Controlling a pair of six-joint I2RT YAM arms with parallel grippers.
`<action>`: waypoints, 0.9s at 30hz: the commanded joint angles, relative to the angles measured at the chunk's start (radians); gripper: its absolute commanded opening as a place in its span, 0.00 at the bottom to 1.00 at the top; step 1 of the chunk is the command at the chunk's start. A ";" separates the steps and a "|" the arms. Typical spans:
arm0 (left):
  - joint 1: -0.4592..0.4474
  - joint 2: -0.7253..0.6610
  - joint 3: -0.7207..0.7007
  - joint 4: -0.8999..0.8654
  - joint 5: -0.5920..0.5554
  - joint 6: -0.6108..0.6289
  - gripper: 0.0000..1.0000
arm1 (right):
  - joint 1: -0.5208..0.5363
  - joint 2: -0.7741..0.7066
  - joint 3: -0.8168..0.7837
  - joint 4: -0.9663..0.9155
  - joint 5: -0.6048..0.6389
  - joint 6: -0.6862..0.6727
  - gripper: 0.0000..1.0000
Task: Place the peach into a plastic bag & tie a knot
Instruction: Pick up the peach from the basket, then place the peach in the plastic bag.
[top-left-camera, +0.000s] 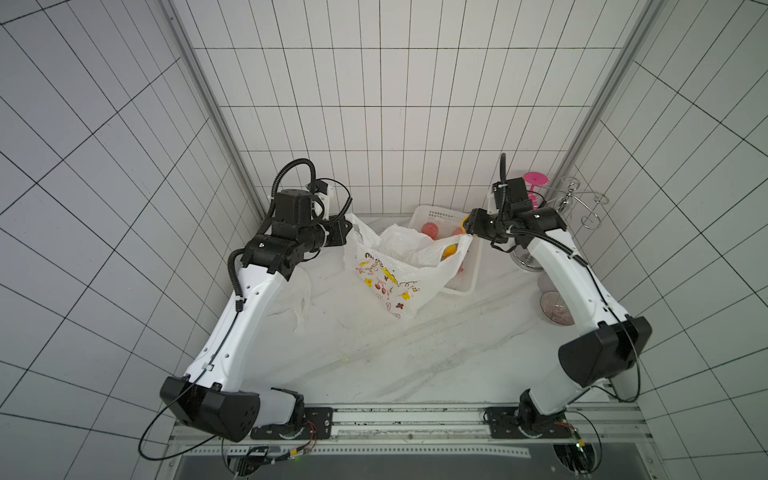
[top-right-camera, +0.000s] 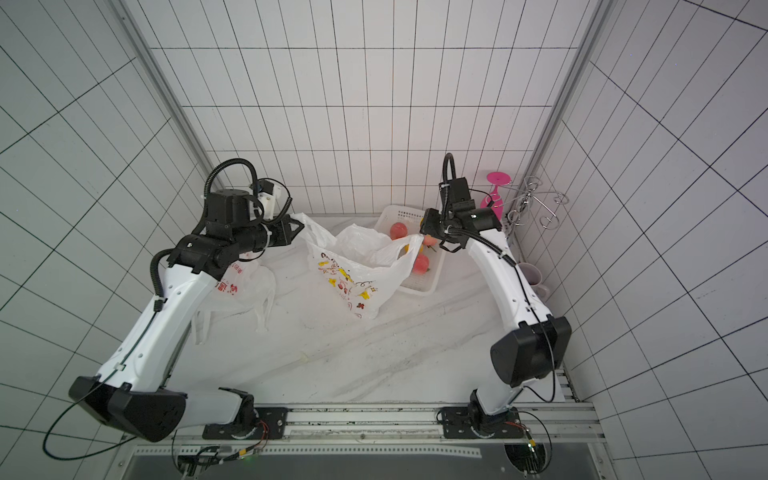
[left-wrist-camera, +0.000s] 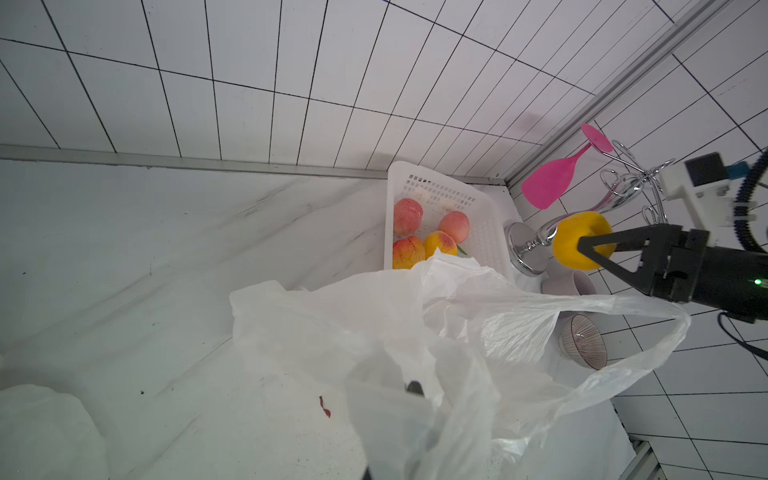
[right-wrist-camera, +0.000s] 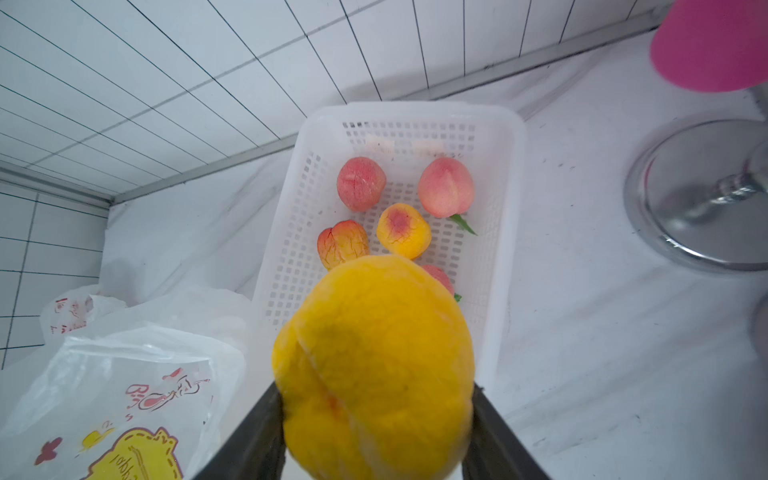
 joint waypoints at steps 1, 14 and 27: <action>-0.004 -0.015 -0.003 0.027 0.024 -0.007 0.00 | 0.010 0.034 -0.070 -0.131 -0.009 -0.071 0.48; -0.064 -0.013 -0.007 0.069 0.045 0.001 0.00 | 0.237 0.052 0.310 -0.258 -0.029 -0.124 0.40; -0.075 -0.042 -0.045 0.088 0.102 0.012 0.00 | 0.367 0.225 0.031 0.094 -0.547 0.105 0.29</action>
